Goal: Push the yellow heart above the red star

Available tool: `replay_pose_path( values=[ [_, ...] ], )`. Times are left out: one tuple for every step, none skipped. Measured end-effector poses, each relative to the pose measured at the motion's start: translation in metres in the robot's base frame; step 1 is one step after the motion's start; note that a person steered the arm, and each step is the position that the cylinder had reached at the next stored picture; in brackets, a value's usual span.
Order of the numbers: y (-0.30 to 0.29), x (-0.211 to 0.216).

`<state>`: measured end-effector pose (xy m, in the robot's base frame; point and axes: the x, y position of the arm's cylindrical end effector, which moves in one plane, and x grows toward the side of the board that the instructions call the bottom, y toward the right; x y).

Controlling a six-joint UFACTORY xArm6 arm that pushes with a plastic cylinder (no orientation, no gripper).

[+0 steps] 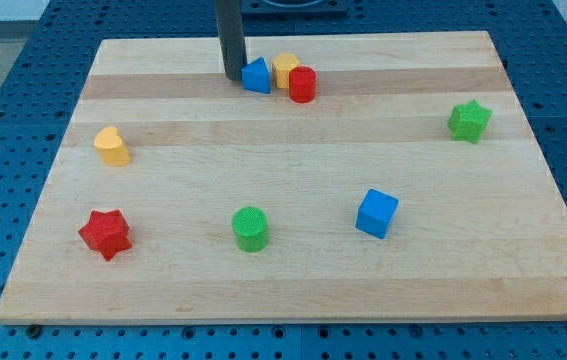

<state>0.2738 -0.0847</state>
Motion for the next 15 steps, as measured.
replay_pose_path(
  values=[
    [0.0, 0.0],
    [0.016, 0.001],
    [0.011, 0.001],
    [-0.076, 0.01],
    [-0.097, 0.012],
    [-0.095, 0.026],
    [-0.084, 0.102],
    [-0.083, 0.114],
    [-0.101, 0.093],
    [-0.134, 0.089],
    [-0.145, 0.089],
    [-0.159, 0.133],
    [-0.159, 0.203],
    [-0.159, 0.227],
    [-0.159, 0.233]
  ],
)
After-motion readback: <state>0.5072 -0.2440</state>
